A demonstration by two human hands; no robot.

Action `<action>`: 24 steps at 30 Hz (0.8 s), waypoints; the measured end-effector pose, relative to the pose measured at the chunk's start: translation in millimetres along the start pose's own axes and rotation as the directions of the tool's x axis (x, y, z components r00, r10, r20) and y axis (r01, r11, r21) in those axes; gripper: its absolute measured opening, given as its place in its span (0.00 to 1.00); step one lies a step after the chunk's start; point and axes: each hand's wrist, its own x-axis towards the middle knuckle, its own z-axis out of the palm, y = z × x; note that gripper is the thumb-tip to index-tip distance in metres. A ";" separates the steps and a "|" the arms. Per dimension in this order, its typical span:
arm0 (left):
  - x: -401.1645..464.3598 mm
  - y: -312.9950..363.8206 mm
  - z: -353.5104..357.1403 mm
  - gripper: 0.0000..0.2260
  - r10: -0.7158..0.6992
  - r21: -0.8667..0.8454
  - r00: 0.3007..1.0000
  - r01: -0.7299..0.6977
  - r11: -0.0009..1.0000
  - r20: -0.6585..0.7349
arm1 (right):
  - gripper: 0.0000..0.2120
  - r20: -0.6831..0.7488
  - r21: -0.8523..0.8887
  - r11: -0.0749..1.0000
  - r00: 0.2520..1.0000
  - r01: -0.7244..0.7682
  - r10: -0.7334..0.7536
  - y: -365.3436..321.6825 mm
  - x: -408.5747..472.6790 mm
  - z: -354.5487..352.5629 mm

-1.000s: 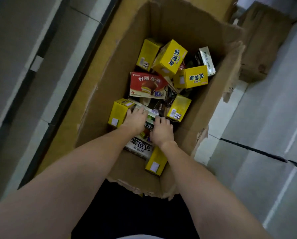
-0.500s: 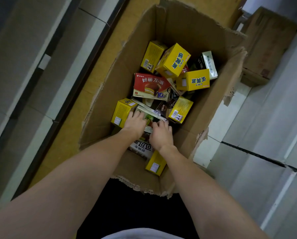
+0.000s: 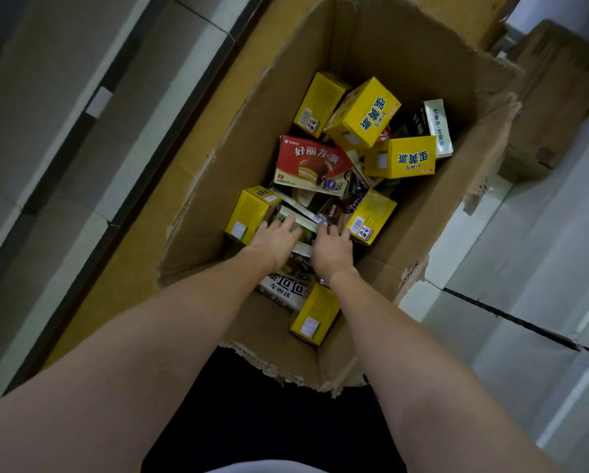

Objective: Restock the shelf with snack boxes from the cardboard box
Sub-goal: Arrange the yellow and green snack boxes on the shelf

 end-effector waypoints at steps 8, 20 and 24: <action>-13.9 -1.0 9.4 0.23 0.016 0.005 0.996 -0.016 1.000 0.092 | 0.18 -0.004 -0.098 0.993 0.998 0.059 -0.060 -12.7 4.7 -7.3; -70.4 -10.2 -40.3 0.18 -0.107 -0.198 0.993 0.095 0.976 -0.052 | 0.19 0.085 0.009 0.998 0.994 0.062 -0.062 -51.7 -28.9 -85.3; -104.7 -26.1 -82.6 0.11 -0.143 -0.334 0.987 0.111 0.936 -0.073 | 0.22 -0.017 -0.045 0.999 1.000 0.008 -0.009 -76.0 -53.0 -134.9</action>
